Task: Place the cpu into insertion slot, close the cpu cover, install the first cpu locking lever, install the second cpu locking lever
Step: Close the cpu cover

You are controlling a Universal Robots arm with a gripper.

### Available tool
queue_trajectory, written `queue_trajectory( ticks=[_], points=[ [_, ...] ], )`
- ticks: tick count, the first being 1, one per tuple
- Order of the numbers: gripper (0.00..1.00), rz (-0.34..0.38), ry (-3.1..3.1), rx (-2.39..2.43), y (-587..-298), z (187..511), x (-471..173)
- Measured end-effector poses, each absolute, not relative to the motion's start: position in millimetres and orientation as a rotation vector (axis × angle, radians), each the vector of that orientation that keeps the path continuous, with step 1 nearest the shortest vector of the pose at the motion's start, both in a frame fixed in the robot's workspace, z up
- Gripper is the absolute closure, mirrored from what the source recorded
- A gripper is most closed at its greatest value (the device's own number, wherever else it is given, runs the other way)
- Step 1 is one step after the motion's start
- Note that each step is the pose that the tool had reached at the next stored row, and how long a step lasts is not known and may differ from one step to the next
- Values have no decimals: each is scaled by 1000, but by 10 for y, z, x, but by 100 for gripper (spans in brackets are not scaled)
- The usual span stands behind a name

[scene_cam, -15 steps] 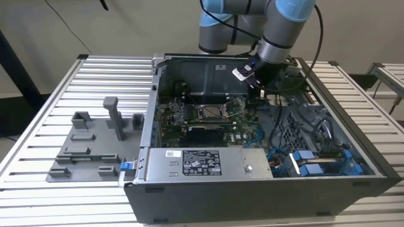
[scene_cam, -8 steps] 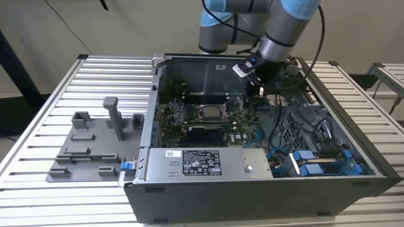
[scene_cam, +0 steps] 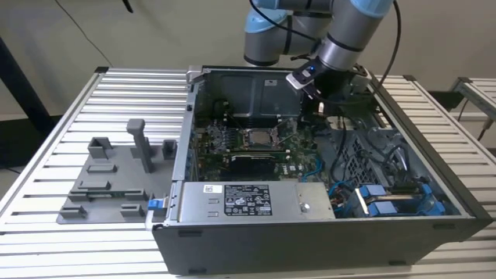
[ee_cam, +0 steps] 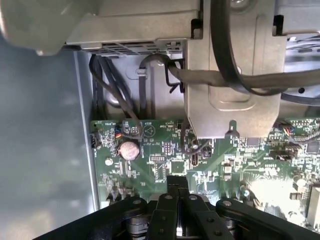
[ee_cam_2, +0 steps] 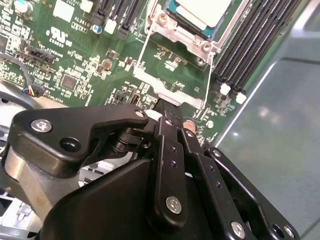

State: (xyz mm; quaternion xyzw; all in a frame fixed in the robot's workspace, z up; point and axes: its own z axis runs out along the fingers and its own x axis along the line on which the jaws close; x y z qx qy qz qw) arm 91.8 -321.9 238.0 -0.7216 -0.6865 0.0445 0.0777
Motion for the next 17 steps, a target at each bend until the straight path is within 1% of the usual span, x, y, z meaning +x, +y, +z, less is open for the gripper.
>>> queue_trajectory(
  ticks=[17],
  points=[
    [89,144,-2044,-2149,-3219,2441,567]
  ],
)
